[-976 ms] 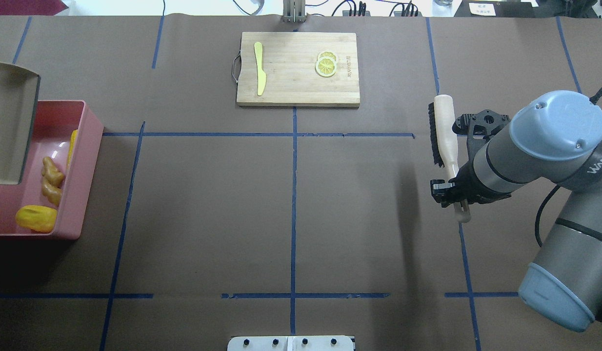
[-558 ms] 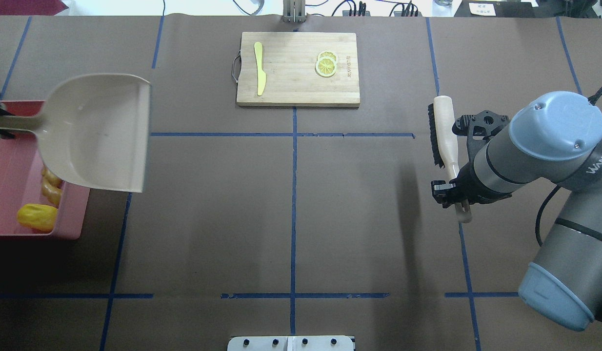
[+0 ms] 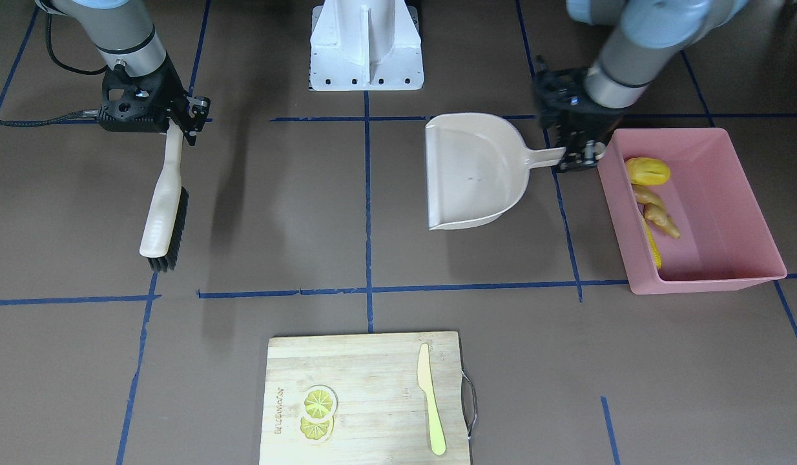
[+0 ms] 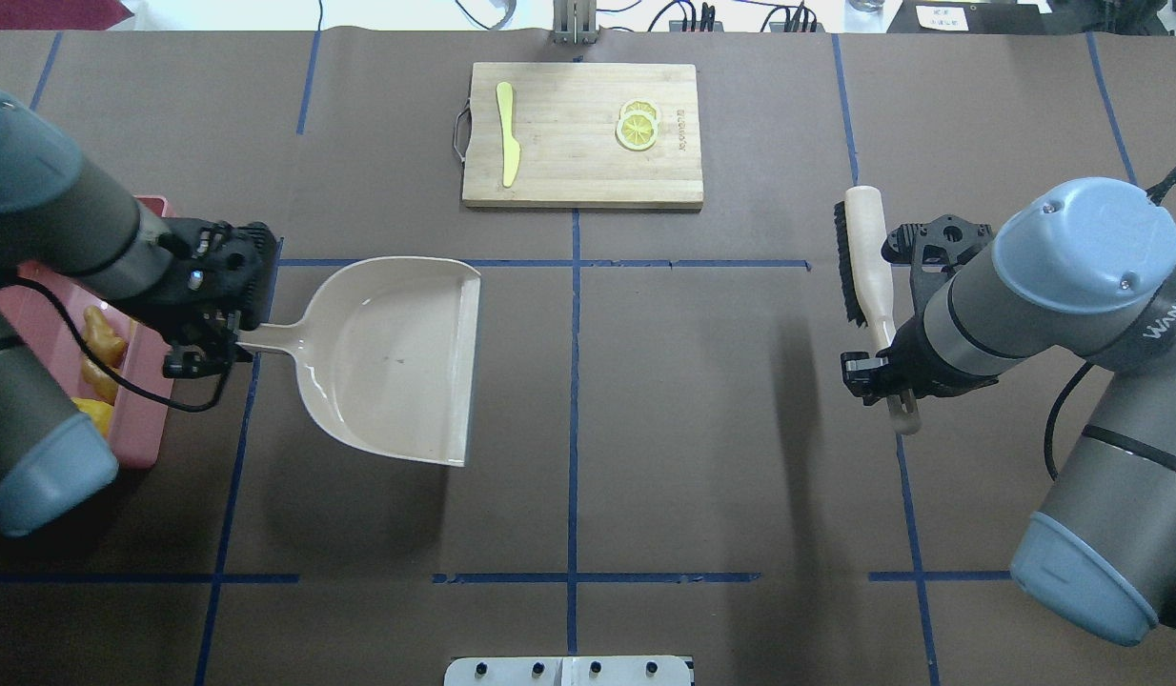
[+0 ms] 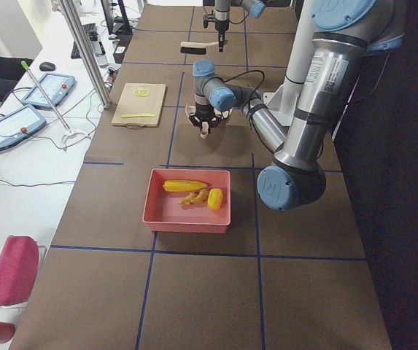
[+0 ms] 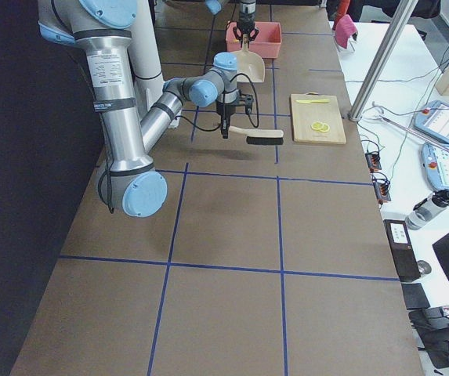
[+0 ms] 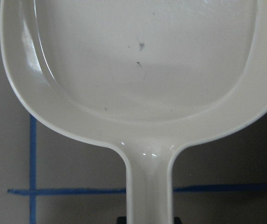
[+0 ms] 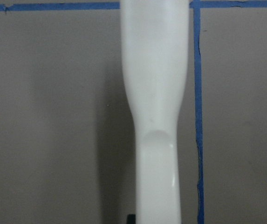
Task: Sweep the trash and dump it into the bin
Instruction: 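Bring the empty dustpan back and lower it onto the table with the left gripper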
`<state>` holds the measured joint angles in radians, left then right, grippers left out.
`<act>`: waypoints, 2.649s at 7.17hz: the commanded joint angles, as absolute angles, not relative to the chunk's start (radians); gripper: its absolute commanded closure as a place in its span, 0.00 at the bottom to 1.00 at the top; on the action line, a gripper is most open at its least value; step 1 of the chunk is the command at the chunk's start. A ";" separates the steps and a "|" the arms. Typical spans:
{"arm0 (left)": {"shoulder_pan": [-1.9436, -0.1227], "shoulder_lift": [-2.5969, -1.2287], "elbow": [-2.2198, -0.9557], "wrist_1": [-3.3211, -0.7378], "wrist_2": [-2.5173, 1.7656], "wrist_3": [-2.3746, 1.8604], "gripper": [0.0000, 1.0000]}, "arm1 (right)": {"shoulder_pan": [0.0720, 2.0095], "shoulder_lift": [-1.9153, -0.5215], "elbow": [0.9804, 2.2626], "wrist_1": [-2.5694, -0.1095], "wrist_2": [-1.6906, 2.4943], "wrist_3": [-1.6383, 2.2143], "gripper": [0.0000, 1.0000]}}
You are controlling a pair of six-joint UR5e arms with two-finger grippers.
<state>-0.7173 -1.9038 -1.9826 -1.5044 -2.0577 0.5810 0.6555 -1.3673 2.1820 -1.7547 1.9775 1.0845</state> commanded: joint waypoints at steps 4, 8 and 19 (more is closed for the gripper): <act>-0.581 -2.014 -1.893 -1.506 -1.957 0.485 0.73 | 0.657 -1.365 2.141 -1.690 1.968 1.088 1.00; -0.580 -2.011 -1.884 -1.506 -1.911 0.457 0.72 | 0.655 -1.365 2.141 -1.690 1.967 1.091 1.00; -0.580 -2.002 -1.894 -1.506 -1.888 0.468 0.01 | 0.655 -1.365 2.143 -1.690 1.967 1.091 1.00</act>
